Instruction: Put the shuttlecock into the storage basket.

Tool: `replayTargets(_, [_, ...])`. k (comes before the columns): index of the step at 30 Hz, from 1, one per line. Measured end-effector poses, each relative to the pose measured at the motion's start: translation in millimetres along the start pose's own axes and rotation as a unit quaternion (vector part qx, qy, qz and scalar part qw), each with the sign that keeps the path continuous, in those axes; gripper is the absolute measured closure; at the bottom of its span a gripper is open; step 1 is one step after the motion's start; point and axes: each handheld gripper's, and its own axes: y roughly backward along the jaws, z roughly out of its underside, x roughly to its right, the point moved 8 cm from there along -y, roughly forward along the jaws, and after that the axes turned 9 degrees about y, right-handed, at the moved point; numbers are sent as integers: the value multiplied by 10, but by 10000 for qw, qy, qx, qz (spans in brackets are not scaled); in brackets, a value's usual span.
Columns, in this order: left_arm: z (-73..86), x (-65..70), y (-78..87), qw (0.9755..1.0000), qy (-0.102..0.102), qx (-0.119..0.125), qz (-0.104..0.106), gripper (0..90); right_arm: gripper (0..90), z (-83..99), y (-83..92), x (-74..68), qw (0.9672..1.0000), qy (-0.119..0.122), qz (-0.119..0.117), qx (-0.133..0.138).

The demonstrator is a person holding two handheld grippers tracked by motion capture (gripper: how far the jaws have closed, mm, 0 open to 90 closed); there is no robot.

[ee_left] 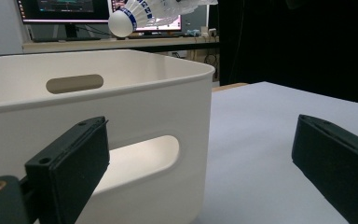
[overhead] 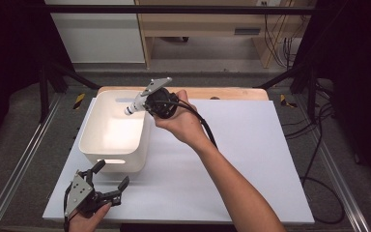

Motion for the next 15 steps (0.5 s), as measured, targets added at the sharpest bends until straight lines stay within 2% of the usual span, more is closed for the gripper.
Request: replayTargets(15, [-6, -22, 16, 10000, 56, 37, -68, 38, 890, -28, -101, -31, 10000, 75, -51, -40])
